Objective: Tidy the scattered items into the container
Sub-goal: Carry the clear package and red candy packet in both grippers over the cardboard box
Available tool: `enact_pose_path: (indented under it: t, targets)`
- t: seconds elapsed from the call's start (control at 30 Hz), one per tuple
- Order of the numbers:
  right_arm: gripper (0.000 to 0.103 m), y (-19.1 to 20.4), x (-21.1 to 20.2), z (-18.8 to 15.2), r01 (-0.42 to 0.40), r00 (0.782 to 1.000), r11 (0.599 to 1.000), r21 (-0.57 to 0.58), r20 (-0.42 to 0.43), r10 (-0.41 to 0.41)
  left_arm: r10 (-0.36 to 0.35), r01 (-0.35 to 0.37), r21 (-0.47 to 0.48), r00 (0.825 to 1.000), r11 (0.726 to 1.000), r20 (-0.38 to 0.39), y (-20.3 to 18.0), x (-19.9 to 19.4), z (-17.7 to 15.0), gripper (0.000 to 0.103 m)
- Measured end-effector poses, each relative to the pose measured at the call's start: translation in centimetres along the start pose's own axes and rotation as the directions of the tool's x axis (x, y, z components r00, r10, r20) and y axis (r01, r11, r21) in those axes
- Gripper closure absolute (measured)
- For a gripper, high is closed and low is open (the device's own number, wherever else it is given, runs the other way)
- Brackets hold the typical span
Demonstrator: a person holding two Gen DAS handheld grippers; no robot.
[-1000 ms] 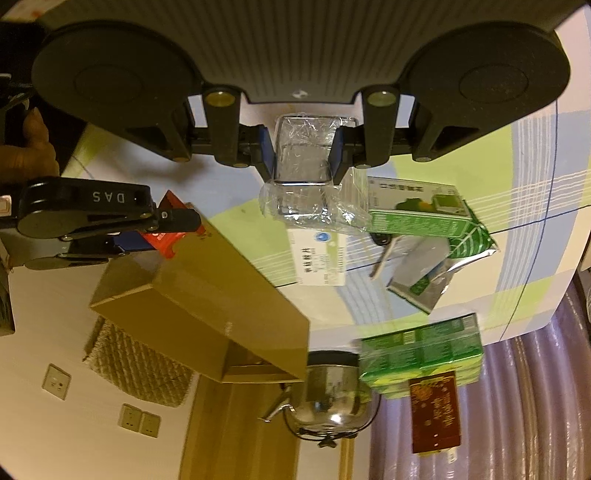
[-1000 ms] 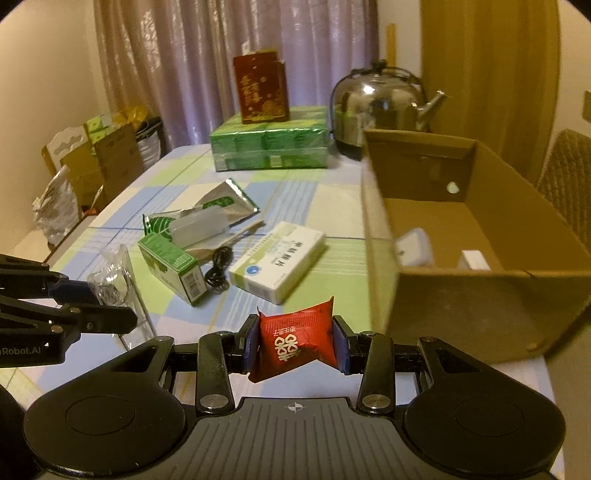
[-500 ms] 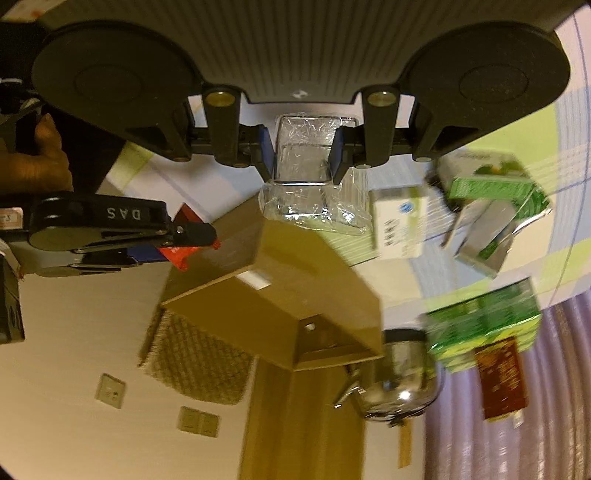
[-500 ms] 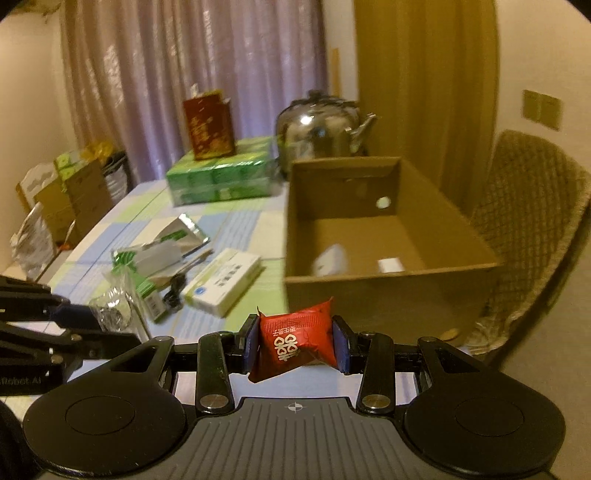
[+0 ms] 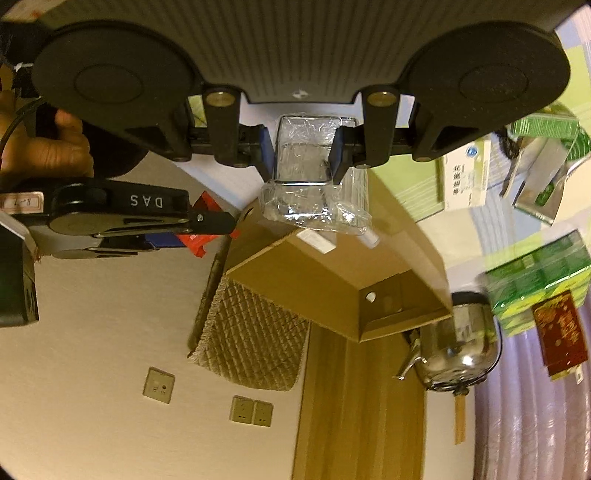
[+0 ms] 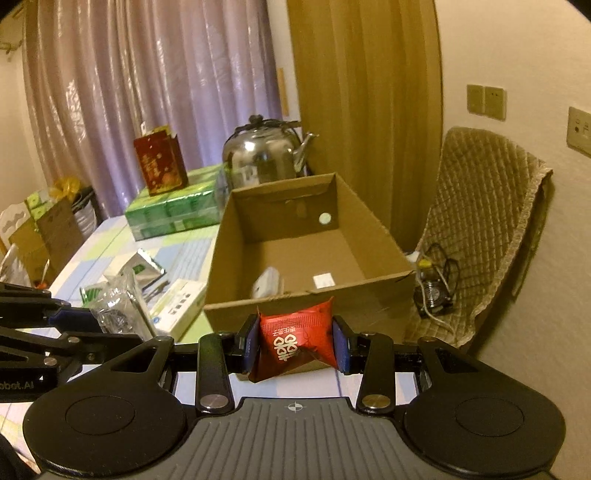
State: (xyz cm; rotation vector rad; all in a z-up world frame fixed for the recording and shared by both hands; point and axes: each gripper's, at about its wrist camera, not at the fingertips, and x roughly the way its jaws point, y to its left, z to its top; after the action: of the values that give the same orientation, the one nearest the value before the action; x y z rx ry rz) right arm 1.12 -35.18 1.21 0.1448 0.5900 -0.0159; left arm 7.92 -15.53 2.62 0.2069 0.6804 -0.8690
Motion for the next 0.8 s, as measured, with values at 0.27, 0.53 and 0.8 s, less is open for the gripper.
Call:
enact_pose_path:
  t: [0.27,0.53,0.8]
  targets:
    - [0.065,-1.7,-0.2,0.9,0.007,1.000,1.000,0.019,0.018,-0.007,-0.012,0.011,0.043,1.000,0.999,0.013,-1.4,1.3,2.6,0.077]
    - [0.065,-3.1,0.7,3.7,-0.009,0.998,1.000,0.003,0.065,0.009,-0.030,0.028,0.066,0.999,0.997,0.021,-1.4,3.3,5.1,0.077]
    - [0.065,-4.2,5.1,7.7,-0.030,0.997,0.999,-0.033,0.066,0.032,-0.010,0.007,0.075,0.999,0.997,0.041,1.3,6.8,9.2,0.077]
